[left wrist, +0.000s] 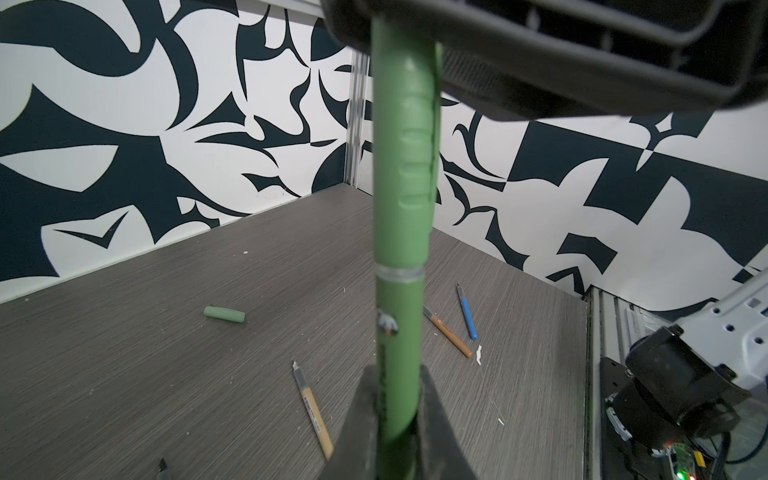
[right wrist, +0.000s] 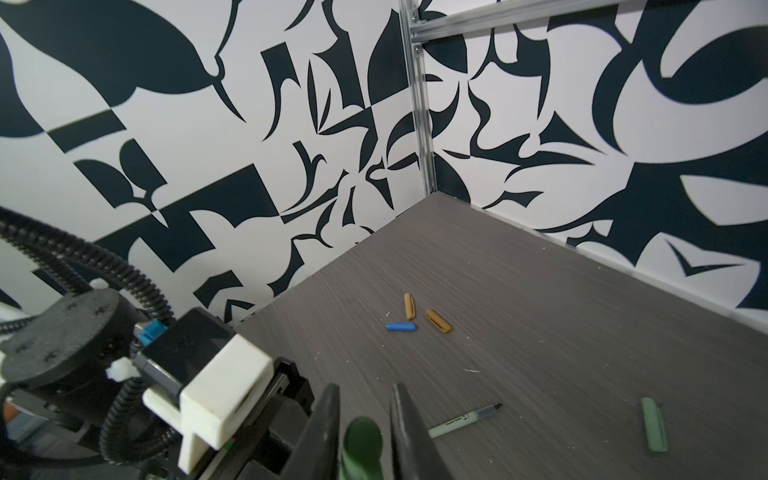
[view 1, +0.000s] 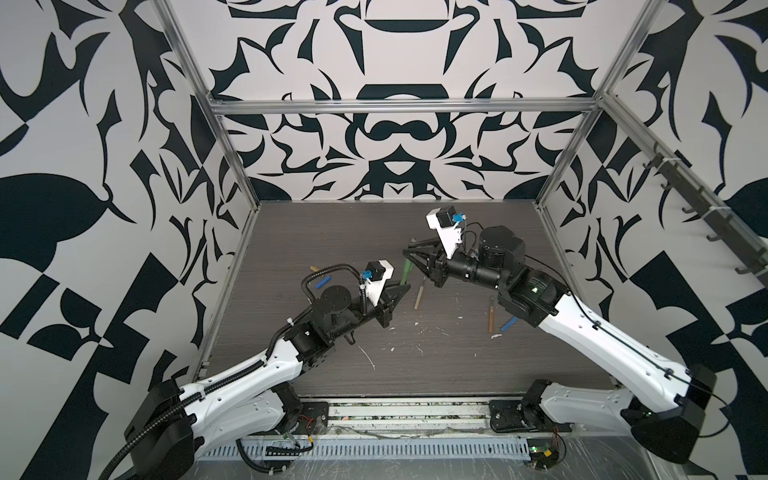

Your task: Insert the pens into the pen caps

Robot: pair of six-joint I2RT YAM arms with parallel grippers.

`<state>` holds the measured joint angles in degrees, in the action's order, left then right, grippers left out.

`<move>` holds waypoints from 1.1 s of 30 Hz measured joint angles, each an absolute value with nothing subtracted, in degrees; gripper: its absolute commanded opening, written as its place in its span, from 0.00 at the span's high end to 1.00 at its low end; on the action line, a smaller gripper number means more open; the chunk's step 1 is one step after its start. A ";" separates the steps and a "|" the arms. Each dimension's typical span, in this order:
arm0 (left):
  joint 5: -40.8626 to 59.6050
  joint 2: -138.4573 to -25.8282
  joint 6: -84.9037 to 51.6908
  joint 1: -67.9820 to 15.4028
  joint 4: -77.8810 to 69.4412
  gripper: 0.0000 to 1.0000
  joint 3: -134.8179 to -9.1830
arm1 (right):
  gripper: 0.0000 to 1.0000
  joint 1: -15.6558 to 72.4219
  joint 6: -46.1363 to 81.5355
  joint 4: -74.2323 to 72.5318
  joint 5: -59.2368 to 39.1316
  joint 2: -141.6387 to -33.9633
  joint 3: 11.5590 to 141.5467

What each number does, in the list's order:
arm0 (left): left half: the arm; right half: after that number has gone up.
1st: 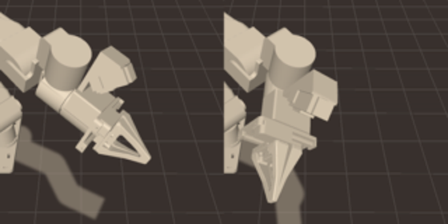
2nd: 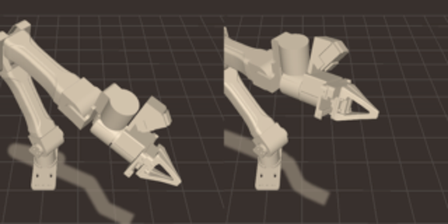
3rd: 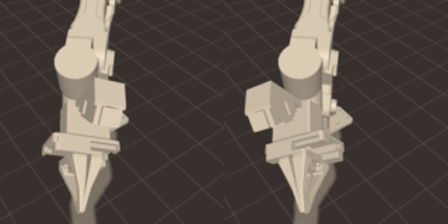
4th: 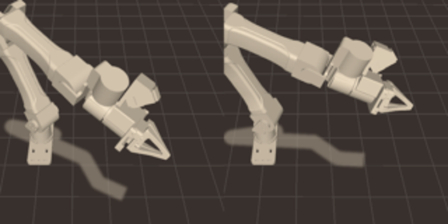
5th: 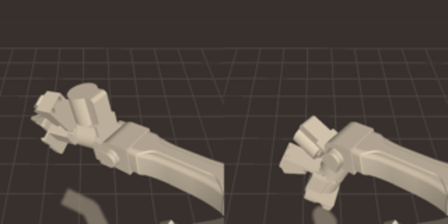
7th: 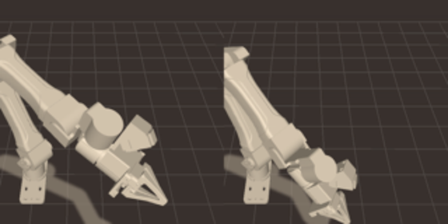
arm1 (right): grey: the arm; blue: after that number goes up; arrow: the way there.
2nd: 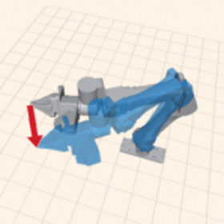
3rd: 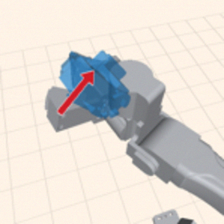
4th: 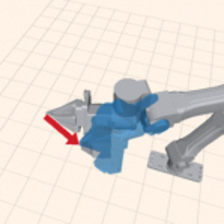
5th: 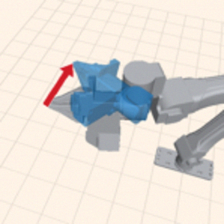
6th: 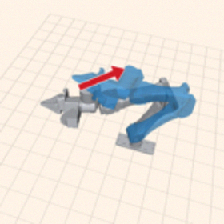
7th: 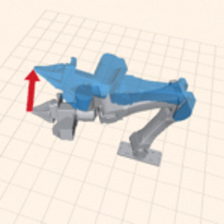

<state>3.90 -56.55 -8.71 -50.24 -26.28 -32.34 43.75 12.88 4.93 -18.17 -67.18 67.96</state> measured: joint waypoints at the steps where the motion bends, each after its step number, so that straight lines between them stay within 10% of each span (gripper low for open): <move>1: 3.92 -56.55 -8.78 -50.24 -26.28 1.00 -32.34 | 0.91 43.75 13.26 4.60 -18.46 -67.18 67.85; 33: 2.07 -59.59 -7.40 -50.26 -22.46 1.00 -41.87 | 1.00 42.76 17.26 -16.58 -16.93 -65.28 59.29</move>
